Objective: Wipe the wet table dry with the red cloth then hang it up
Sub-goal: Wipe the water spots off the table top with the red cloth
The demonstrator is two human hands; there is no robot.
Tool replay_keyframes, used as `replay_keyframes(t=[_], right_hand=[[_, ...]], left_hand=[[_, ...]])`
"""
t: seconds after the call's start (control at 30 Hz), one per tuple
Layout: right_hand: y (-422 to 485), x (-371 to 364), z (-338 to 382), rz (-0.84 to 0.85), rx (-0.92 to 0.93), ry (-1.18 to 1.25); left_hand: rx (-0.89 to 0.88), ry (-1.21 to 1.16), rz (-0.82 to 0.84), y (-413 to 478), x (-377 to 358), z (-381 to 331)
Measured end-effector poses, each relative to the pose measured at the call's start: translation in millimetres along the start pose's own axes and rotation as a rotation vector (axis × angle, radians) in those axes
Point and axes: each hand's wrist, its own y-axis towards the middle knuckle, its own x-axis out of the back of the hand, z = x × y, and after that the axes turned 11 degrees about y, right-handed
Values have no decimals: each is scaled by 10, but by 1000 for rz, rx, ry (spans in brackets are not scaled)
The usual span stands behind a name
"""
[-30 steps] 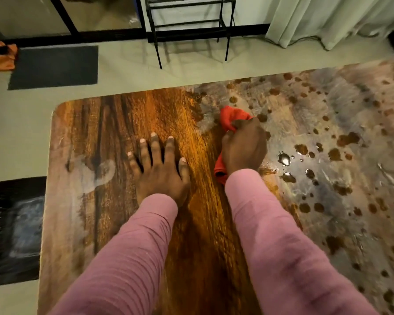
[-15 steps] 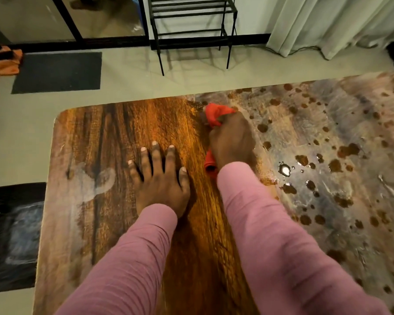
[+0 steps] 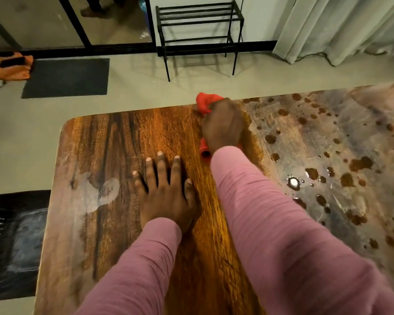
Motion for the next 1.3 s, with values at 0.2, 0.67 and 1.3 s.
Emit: replay_keyframes(t=[0.2, 0.67, 1.3], right_hand=[[-37, -211, 94, 302, 272, -74], [114, -96, -11, 272, 220, -77], [566, 870, -871, 301, 128, -150]], left_hand=[[-5, 1, 23, -7, 20, 18], [-8, 4, 10, -8, 27, 30], [-23, 78, -16, 33, 213, -132]])
